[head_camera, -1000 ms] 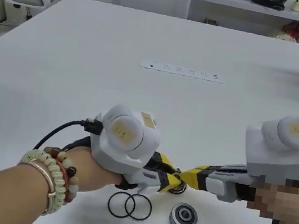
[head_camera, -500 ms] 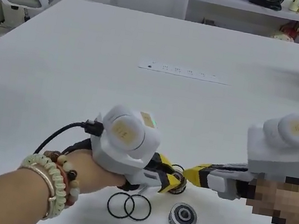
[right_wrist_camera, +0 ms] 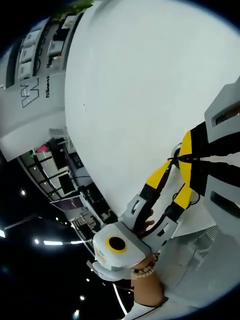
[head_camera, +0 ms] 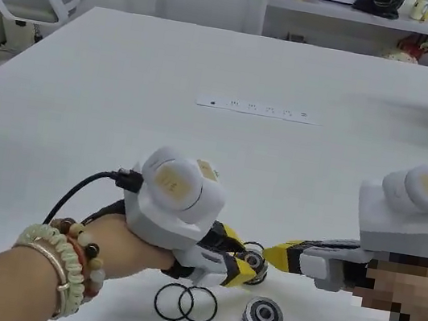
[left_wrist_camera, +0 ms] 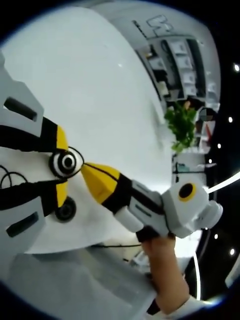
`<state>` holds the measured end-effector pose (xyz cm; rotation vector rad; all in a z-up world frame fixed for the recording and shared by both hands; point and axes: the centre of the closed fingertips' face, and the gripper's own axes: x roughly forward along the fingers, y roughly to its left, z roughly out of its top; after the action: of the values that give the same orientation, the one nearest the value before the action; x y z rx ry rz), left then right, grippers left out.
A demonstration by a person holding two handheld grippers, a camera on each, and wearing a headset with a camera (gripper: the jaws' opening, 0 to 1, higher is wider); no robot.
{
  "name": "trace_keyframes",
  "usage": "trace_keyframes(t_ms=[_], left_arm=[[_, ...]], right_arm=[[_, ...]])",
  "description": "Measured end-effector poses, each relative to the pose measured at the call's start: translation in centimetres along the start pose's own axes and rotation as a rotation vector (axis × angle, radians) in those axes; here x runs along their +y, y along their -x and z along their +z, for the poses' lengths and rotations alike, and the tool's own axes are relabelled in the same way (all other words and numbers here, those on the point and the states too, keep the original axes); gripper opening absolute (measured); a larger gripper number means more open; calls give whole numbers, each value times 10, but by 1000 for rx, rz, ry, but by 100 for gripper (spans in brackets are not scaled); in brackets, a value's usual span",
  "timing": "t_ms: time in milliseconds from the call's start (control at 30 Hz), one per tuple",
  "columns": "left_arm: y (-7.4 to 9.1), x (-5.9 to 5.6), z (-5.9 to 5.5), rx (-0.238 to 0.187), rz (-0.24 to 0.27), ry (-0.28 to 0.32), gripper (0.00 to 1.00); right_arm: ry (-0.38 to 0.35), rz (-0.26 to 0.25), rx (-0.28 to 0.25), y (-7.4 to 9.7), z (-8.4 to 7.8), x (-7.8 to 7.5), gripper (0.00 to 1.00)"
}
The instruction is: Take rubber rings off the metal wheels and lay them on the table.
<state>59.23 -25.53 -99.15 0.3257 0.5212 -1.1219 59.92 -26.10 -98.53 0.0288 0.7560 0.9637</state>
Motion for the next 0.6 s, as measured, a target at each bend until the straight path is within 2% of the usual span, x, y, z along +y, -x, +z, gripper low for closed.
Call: trace_keyframes(t_ms=[167, 267, 333, 600], left_arm=[[5, -6, 8, -12, -13, -49, 39], [10, -11, 14, -19, -37, -65, 40], [15, -12, 15, -4, -44, -92, 41], [48, -10, 24, -7, -34, -117, 46]], right_arm=[[31, -2, -6, 3, 1, 2, 0], [22, -3, -16, 6, 4, 1, 0], [14, -2, -26, 8, 5, 2, 0], [-1, -1, -41, 12, 11, 8, 0]])
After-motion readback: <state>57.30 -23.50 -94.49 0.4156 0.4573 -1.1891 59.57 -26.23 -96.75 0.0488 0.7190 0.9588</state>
